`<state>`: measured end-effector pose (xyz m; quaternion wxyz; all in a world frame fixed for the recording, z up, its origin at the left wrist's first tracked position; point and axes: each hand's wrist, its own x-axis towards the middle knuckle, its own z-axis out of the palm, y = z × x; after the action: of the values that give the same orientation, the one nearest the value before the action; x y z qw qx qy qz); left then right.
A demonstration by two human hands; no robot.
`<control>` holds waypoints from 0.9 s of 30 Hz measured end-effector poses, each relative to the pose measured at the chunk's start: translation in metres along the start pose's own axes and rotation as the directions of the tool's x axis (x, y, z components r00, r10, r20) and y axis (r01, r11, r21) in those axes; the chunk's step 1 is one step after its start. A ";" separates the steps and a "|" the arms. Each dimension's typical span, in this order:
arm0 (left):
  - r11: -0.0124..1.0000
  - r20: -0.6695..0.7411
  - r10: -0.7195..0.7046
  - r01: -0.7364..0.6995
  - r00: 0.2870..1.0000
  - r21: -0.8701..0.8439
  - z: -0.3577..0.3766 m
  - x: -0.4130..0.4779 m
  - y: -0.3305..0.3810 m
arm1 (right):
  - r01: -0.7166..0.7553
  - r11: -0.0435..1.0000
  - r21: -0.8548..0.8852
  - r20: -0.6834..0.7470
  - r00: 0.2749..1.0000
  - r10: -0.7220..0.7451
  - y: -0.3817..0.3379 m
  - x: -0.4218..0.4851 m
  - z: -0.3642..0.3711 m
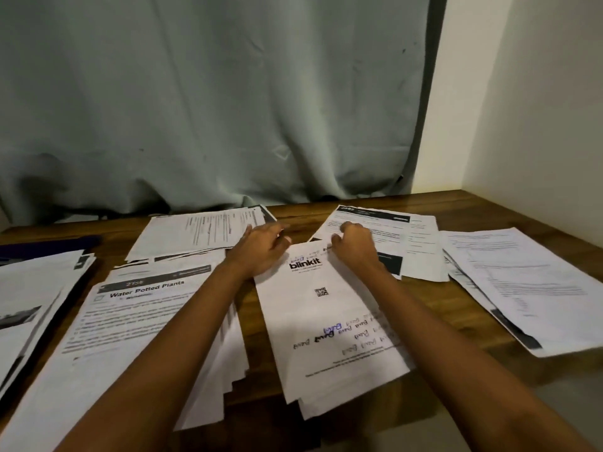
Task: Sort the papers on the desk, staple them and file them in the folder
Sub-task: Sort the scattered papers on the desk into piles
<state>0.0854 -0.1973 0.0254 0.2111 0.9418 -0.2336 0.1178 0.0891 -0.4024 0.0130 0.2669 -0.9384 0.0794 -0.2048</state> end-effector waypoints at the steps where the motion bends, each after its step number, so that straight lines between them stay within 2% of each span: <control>1: 1.000 0.011 0.013 -0.013 1.000 -0.018 0.008 -0.001 0.010 | -0.056 0.998 -0.042 -0.032 0.998 0.054 0.012 -0.001 -0.007; 5: 0.998 0.075 0.024 -0.020 0.997 -0.057 0.038 -0.007 0.044 | -0.274 0.952 -0.137 -0.068 0.961 0.267 0.055 -0.005 -0.028; 10: 0.995 0.249 -0.059 0.037 0.967 0.092 0.066 -0.007 0.061 | -0.336 0.934 -0.117 -0.053 0.942 0.332 0.085 -0.007 -0.035; 19: 0.990 0.194 -0.068 0.042 0.979 0.137 0.078 -0.006 0.058 | -0.401 0.911 0.094 -0.115 0.905 0.410 0.088 -0.006 -0.037; 27: 0.990 0.187 -0.065 0.039 0.980 0.137 0.079 -0.005 0.057 | -0.436 0.861 0.264 -0.071 0.881 0.468 0.094 -0.005 -0.041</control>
<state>0.0629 -0.2763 -0.0264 0.1278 0.9665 -0.2197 0.0364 0.0635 -0.5001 -0.0070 0.4130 -0.8385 0.2896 -0.2064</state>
